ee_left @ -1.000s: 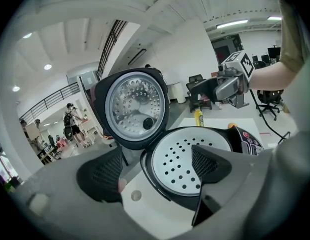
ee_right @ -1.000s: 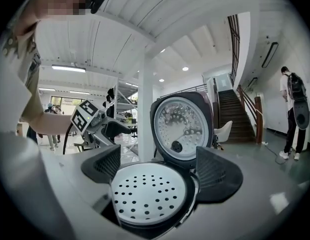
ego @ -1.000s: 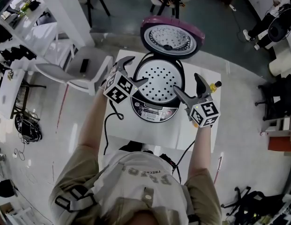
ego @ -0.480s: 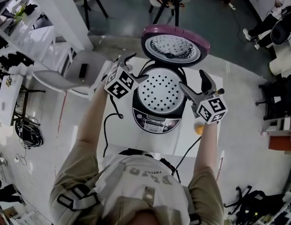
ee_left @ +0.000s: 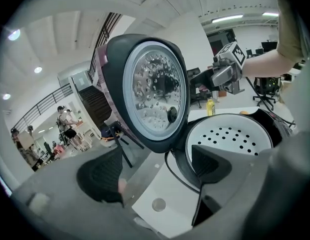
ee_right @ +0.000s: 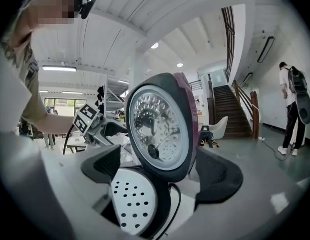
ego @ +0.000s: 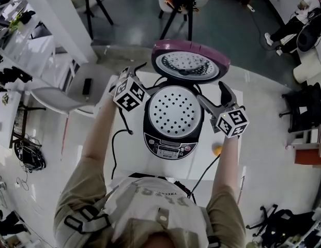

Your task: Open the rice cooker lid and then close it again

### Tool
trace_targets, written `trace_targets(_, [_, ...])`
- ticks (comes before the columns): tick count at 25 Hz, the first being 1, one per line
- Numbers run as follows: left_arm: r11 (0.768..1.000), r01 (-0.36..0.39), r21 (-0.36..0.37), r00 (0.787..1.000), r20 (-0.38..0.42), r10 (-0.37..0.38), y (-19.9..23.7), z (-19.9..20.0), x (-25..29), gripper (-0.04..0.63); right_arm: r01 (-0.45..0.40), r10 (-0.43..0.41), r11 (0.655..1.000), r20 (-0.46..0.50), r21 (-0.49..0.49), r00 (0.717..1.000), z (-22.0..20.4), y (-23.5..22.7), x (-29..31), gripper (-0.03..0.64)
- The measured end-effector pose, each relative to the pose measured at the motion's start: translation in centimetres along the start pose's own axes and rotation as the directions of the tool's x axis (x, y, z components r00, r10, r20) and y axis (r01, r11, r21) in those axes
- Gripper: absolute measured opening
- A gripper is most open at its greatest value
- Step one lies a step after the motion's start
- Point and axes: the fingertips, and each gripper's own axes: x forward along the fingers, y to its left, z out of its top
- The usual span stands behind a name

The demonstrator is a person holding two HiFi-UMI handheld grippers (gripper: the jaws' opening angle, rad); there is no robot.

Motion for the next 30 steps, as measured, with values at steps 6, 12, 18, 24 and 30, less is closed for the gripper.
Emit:
trace_targets(6, [0.999, -0.015, 0.029, 1.000, 0.019, 0.014, 1.9, 1.2, 1.1, 0.445, 0.004, -0.004, 1.000, 0.002, -0.008, 1.000, 0.7, -1.6, 1.5, 0.454])
trace_targets(12, [0.997, -0.002, 0.074, 1.000, 0.027, 0.000, 2.4, 2.4, 2.0, 0.445, -0.004, 0.005, 1.000, 0.011, -0.031, 1.000, 1.8, -2.5, 2.5, 0.459])
trace_targets(18, [0.994, 0.000, 0.107, 0.999, 0.039, -0.004, 2.8, 3.5, 2.2, 0.445, -0.030, 0.031, 0.997, 0.022, -0.066, 0.999, 2.9, -2.3, 3.2, 0.462])
trace_targets(24, [0.993, 0.015, 0.121, 0.999, 0.044, -0.020, 2.4, 4.0, 2.4, 0.445, -0.041, 0.044, 0.996, 0.038, -0.078, 0.998, 3.7, -2.0, 3.4, 0.465])
trace_targets(30, [0.994, 0.003, 0.110, 0.999, 0.040, -0.007, 2.3, 4.2, 2.2, 0.445, -0.053, 0.056, 0.996, 0.047, -0.071, 0.997, 4.4, -1.9, 3.3, 0.468])
